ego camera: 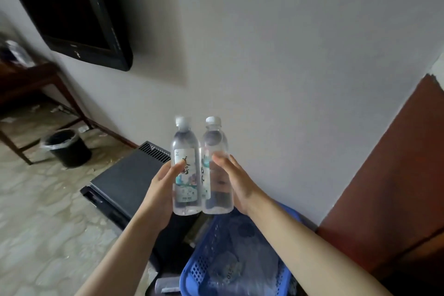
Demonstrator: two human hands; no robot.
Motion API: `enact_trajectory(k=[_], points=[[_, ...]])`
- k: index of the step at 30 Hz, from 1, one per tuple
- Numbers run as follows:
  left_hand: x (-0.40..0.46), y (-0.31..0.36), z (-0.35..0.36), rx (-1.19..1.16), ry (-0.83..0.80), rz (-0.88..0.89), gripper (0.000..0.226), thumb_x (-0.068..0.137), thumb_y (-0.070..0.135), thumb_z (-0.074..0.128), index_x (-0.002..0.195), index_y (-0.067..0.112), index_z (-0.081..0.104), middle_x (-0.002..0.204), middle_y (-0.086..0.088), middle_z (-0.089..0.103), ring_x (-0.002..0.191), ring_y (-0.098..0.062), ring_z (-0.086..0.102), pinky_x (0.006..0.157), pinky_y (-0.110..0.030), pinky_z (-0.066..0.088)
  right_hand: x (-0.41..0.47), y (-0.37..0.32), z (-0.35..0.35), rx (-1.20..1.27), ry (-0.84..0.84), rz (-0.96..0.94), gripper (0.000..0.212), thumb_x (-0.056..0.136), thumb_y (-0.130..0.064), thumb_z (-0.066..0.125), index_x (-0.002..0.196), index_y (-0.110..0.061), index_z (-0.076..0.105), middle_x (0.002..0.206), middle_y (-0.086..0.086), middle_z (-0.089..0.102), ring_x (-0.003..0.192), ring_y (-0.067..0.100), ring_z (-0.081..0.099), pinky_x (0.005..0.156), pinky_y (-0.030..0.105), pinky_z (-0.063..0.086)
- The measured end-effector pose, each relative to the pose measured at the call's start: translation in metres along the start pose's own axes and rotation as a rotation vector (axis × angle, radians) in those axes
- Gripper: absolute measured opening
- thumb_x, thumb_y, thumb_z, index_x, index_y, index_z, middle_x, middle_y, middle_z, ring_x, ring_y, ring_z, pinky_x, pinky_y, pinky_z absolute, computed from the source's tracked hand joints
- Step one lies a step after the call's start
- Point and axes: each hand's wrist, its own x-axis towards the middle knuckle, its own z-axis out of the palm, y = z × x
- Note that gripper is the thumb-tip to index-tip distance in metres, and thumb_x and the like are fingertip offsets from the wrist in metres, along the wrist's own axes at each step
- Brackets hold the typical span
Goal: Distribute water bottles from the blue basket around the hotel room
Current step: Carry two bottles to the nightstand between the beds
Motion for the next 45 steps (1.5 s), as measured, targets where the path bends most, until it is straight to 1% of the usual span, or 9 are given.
enact_trajectory(k=[5, 9, 12, 20, 24, 29, 35, 41, 45], points=[[-0.04, 0.002, -0.038, -0.003, 0.066, 0.005, 0.048, 0.079, 0.043, 0.059, 0.115, 0.011, 0.057, 0.103, -0.016, 0.066, 0.093, -0.03, 0.067, 0.085, -0.051, 0.053, -0.004, 0.014, 0.04, -0.014, -0.169, 0.034, 0.055, 0.082, -0.051, 0.052, 0.125, -0.017, 0.053, 0.113, 0.011, 0.069, 0.095, 0.025, 0.07, 0.076, 0.037, 0.056], [-0.061, 0.0, -0.075, -0.032, 0.153, -0.039, 0.031, 0.092, 0.037, 0.051, 0.109, 0.012, 0.056, 0.096, -0.011, 0.065, 0.083, -0.024, 0.066, 0.062, -0.037, 0.056, 0.0, 0.029, 0.079, -0.073, -0.228, 0.099, 0.061, 0.078, -0.056, 0.054, 0.124, -0.017, 0.057, 0.118, 0.016, 0.067, 0.104, 0.031, 0.066, 0.094, 0.048, 0.05], [-0.072, 0.0, -0.109, -0.04, 0.209, -0.101, 0.045, 0.093, 0.041, 0.047, 0.123, 0.008, 0.05, 0.108, -0.017, 0.062, 0.087, -0.025, 0.064, 0.051, -0.026, 0.053, 0.007, 0.038, 0.114, -0.091, -0.287, 0.13, 0.058, 0.079, -0.058, 0.053, 0.122, -0.021, 0.06, 0.115, 0.013, 0.069, 0.101, 0.028, 0.068, 0.088, 0.043, 0.053], [-0.101, 0.007, -0.236, -0.086, 0.377, -0.13, 0.047, 0.09, 0.049, 0.05, 0.124, 0.017, 0.047, 0.119, -0.016, 0.062, 0.094, -0.029, 0.063, 0.073, -0.044, 0.054, 0.038, 0.077, 0.24, -0.154, -0.436, 0.111, 0.053, 0.076, -0.063, 0.056, 0.121, -0.034, 0.057, 0.122, 0.01, 0.063, 0.113, 0.03, 0.06, 0.101, 0.056, 0.043], [-0.116, 0.021, -0.31, -0.065, 0.425, -0.101, 0.074, 0.071, 0.062, 0.062, 0.124, 0.013, 0.049, 0.121, -0.022, 0.061, 0.105, -0.039, 0.063, 0.088, -0.06, 0.05, 0.052, 0.095, 0.313, -0.233, -0.476, 0.073, 0.101, 0.052, -0.076, 0.068, 0.132, -0.022, 0.041, 0.122, 0.007, 0.061, 0.109, 0.024, 0.063, 0.088, 0.045, 0.051], [-0.131, 0.031, -0.386, -0.092, 0.491, -0.075, 0.066, 0.08, 0.056, 0.06, 0.125, 0.011, 0.046, 0.121, -0.025, 0.06, 0.1, -0.037, 0.063, 0.087, -0.059, 0.052, 0.067, 0.11, 0.386, -0.26, -0.556, 0.125, 0.125, 0.029, -0.071, 0.08, 0.133, -0.018, 0.036, 0.123, 0.005, 0.059, 0.112, 0.019, 0.059, 0.09, 0.041, 0.048], [-0.137, 0.032, -0.453, -0.156, 0.534, -0.026, 0.081, 0.07, 0.059, 0.065, 0.128, 0.008, 0.046, 0.119, -0.026, 0.061, 0.095, -0.035, 0.065, 0.083, -0.055, 0.054, 0.094, 0.132, 0.453, -0.327, -0.62, 0.11, 0.101, 0.042, -0.072, 0.076, 0.124, -0.021, 0.048, 0.123, 0.005, 0.063, 0.115, 0.022, 0.06, 0.101, 0.05, 0.042], [-0.118, 0.029, -0.501, -0.207, 0.585, -0.047, 0.087, 0.067, 0.065, 0.064, 0.13, 0.007, 0.048, 0.116, -0.022, 0.065, 0.099, -0.039, 0.067, 0.079, -0.051, 0.057, 0.141, 0.14, 0.495, -0.413, -0.717, 0.149, 0.092, 0.054, -0.069, 0.073, 0.128, -0.018, 0.053, 0.122, 0.004, 0.064, 0.115, 0.023, 0.059, 0.094, 0.044, 0.047], [-0.087, 0.035, -0.536, -0.22, 0.606, -0.037, 0.08, 0.075, 0.061, 0.06, 0.128, 0.003, 0.05, 0.102, -0.019, 0.065, 0.08, -0.029, 0.067, 0.07, -0.044, 0.057, 0.181, 0.146, 0.523, -0.392, -0.738, 0.146, 0.047, 0.079, -0.047, 0.053, 0.112, -0.015, 0.06, 0.103, 0.001, 0.066, 0.1, 0.021, 0.063, 0.079, 0.035, 0.049]])
